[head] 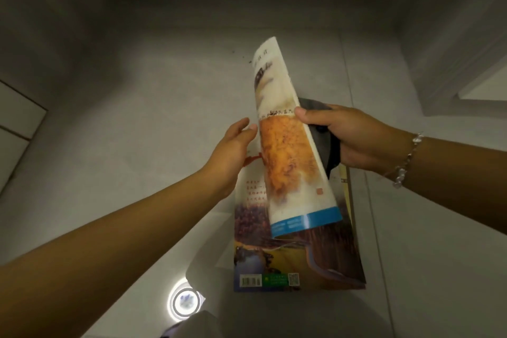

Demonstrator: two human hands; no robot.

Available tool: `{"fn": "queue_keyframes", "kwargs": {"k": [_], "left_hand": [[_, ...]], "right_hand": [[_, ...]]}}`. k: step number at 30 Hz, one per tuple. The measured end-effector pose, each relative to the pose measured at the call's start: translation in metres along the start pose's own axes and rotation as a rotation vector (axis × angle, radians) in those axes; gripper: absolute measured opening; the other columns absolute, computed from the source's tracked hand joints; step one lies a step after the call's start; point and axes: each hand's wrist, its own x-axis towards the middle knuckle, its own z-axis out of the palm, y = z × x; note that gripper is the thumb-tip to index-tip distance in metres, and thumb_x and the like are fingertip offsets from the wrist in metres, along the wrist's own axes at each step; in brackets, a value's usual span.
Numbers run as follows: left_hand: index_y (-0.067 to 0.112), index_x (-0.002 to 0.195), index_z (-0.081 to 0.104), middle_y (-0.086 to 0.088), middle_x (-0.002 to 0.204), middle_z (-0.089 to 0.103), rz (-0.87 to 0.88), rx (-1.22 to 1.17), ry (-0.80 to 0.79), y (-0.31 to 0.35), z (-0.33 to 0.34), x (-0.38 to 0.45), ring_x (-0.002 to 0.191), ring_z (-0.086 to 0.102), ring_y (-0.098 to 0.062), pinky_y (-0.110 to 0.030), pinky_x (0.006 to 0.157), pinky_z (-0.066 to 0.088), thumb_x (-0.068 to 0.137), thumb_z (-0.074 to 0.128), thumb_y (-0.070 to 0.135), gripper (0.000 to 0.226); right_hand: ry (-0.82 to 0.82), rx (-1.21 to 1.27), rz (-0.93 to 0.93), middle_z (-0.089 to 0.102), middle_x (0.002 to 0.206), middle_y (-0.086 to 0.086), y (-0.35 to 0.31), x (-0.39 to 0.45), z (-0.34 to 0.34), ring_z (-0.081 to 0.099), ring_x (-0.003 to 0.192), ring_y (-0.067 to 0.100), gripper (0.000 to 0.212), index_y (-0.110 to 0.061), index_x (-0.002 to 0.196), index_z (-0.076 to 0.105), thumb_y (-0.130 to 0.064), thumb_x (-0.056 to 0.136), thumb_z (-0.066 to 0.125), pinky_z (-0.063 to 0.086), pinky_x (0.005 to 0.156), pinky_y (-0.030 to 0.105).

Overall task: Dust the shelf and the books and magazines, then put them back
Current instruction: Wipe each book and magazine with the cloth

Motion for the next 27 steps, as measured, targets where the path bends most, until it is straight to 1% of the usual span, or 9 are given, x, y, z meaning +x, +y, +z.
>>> {"fn": "queue_keyframes", "kwargs": {"k": [2, 6, 9, 10, 13, 16, 21, 25, 27], "left_hand": [[0.024, 0.144, 0.036, -0.004, 0.141, 0.045, -0.100, -0.131, -0.023, -0.004, -0.003, 0.000, 0.121, 0.048, -0.020, -0.043, 0.102, 0.044, 0.098, 0.040, 0.044, 0.050], [0.024, 0.132, 0.050, -0.010, 0.123, 0.059, -0.246, -0.262, -0.026, -0.011, -0.012, 0.006, 0.108, 0.057, -0.025, -0.040, 0.092, 0.048, 0.090, 0.042, 0.062, 0.057], [0.013, 0.109, 0.061, -0.007, 0.100, 0.066, -0.268, -0.224, 0.062, -0.019, -0.022, 0.007, 0.091, 0.063, -0.023, -0.034, 0.076, 0.052, 0.094, 0.052, 0.042, 0.033], [0.008, 0.107, 0.061, -0.007, 0.096, 0.067, -0.275, -0.202, 0.098, -0.024, -0.026, 0.008, 0.087, 0.064, -0.023, -0.033, 0.074, 0.052, 0.095, 0.055, 0.033, 0.028], [0.003, 0.108, 0.060, -0.009, 0.101, 0.068, -0.306, -0.131, 0.111, -0.036, -0.031, 0.009, 0.086, 0.065, -0.023, -0.033, 0.067, 0.051, 0.094, 0.057, 0.022, 0.023], [0.003, 0.117, 0.056, -0.012, 0.112, 0.066, -0.312, -0.041, 0.137, -0.047, -0.031, 0.012, 0.091, 0.064, -0.025, -0.031, 0.062, 0.050, 0.092, 0.061, 0.018, 0.030], [0.006, 0.117, 0.054, -0.013, 0.113, 0.065, -0.326, -0.012, 0.171, -0.058, -0.030, 0.014, 0.095, 0.064, -0.027, -0.032, 0.065, 0.051, 0.088, 0.066, 0.015, 0.032], [0.010, 0.105, 0.056, -0.012, 0.108, 0.066, -0.299, 0.037, 0.172, -0.058, -0.031, 0.014, 0.096, 0.064, -0.029, -0.043, 0.085, 0.054, 0.088, 0.066, 0.014, 0.020], [0.012, 0.097, 0.055, -0.011, 0.105, 0.067, -0.274, 0.099, 0.173, -0.057, -0.029, 0.013, 0.096, 0.065, -0.029, -0.045, 0.089, 0.053, 0.088, 0.066, 0.014, 0.014]], "right_hand": [[-0.083, 0.023, 0.007, 0.071, 0.091, 0.008, -0.006, -0.006, -0.005, 0.069, 0.077, 0.019, 0.027, -0.006, 0.105, 0.066, -0.021, 0.084, 0.058, 0.058, 0.068, 0.029], [-0.086, 0.064, 0.035, 0.072, 0.083, 0.006, -0.007, -0.013, -0.019, 0.069, 0.068, 0.017, 0.025, -0.007, 0.094, 0.068, -0.023, 0.079, 0.057, 0.057, 0.061, 0.027], [-0.013, 0.007, 0.050, 0.072, 0.084, 0.005, -0.002, -0.015, -0.035, 0.070, 0.070, 0.017, 0.021, -0.009, 0.098, 0.068, -0.020, 0.084, 0.057, 0.056, 0.058, 0.026], [0.024, -0.025, 0.056, 0.073, 0.084, 0.005, 0.002, -0.014, -0.042, 0.070, 0.070, 0.017, 0.019, -0.010, 0.099, 0.067, -0.019, 0.088, 0.055, 0.056, 0.057, 0.025], [0.132, -0.125, 0.129, 0.074, 0.091, 0.008, 0.022, -0.015, -0.062, 0.070, 0.075, 0.021, 0.024, -0.007, 0.108, 0.064, -0.020, 0.093, 0.052, 0.057, 0.063, 0.029], [0.180, -0.168, 0.218, 0.070, 0.105, 0.014, 0.039, -0.016, -0.077, 0.068, 0.087, 0.025, 0.031, -0.004, 0.116, 0.063, -0.023, 0.092, 0.053, 0.057, 0.074, 0.034], [0.239, -0.188, 0.225, 0.069, 0.110, 0.012, 0.040, -0.017, -0.091, 0.068, 0.093, 0.024, 0.035, -0.006, 0.117, 0.062, -0.030, 0.095, 0.050, 0.058, 0.069, 0.028], [0.319, -0.243, 0.163, 0.066, 0.111, 0.010, 0.025, -0.014, -0.097, 0.065, 0.093, 0.022, 0.038, -0.007, 0.119, 0.059, -0.034, 0.094, 0.051, 0.053, 0.069, 0.029], [0.350, -0.284, 0.096, 0.064, 0.114, 0.011, 0.014, -0.011, -0.097, 0.063, 0.092, 0.020, 0.040, -0.007, 0.122, 0.057, -0.034, 0.093, 0.053, 0.050, 0.069, 0.027]]}}
